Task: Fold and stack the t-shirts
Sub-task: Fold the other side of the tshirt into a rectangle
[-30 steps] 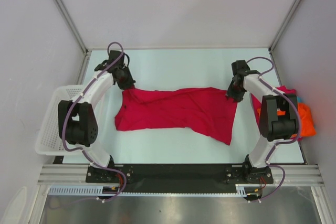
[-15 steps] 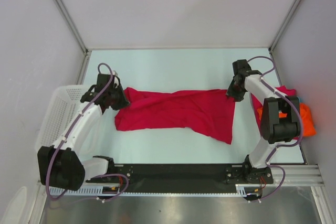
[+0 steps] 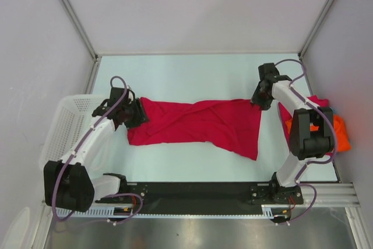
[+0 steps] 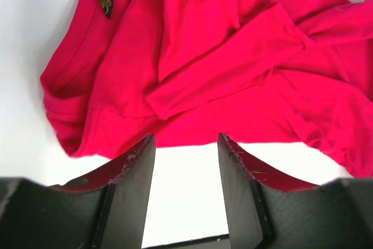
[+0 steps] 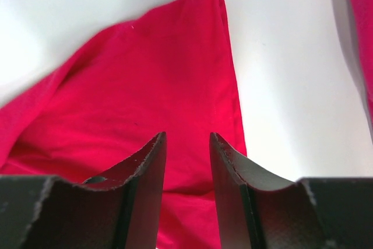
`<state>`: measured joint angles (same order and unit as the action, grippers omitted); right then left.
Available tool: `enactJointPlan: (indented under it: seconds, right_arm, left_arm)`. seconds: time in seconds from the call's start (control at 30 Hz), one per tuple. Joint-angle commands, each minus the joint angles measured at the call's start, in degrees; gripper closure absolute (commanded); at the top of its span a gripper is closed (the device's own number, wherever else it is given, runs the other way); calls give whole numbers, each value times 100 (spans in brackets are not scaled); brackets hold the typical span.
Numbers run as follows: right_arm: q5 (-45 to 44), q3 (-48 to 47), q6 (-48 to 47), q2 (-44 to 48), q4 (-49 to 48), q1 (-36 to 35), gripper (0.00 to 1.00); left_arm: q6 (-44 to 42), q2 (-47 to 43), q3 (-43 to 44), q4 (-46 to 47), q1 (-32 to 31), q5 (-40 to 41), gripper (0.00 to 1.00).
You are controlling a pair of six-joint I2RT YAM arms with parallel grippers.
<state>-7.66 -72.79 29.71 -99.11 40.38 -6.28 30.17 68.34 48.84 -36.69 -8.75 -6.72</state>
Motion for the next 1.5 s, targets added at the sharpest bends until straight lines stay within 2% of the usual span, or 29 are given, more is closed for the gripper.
enactJointPlan:
  seconds: [0.0, 0.17, 0.23, 0.37, 0.43, 0.83, 1.07, 1.1, 1.2, 1.23, 1.27, 1.47]
  right_arm:
    - [1, -375, 8, 33, 49, 110, 58]
    - [19, -744, 96, -345, 31, 119, 55]
    - [37, -850, 131, -539, 49, 180, 53]
    - [-7, -1043, 131, -785, -47, 277, 46]
    - [-68, -1158, 96, -1013, -74, 329, 43]
    - [-429, -2361, 26, -2200, 224, 479, 42]
    - [-491, -2345, -1, -2411, 163, 540, 43]
    - [-482, -2310, -1, -2411, 146, 540, 44]
    - [-368, -2047, -27, -2324, -21, 540, 59]
    - [-333, -1898, -27, -2289, -74, 540, 85]
    - [-280, -1835, -36, -2227, -161, 540, 100]
    - [-367, -1290, -194, -1570, -514, 462, 100]
  left_arm:
    - [164, 441, 204, 749, 14, -241, 47]
    - [24, 1802, 1073, 1085, -214, -522, 47]
    - [-20, 2139, 1583, 1015, -267, -593, 48]
    - [-38, 2614, 2006, 988, -346, -769, 47]
    - [-20, 2667, 2033, 979, -364, -813, 48]
    - [-240, 2448, 1743, 874, -373, -848, 47]
    - [-240, 2298, 1681, 856, -373, -919, 48]
    - [-249, 2281, 1673, 847, -381, -927, 48]
    - [-257, 2254, 1673, 839, -381, -919, 48]
    - [-258, 2246, 1655, 839, -373, -927, 47]
    - [-266, 2246, 1646, 839, -381, -928, 48]
    - [-249, 2246, 1576, 856, -381, -927, 48]
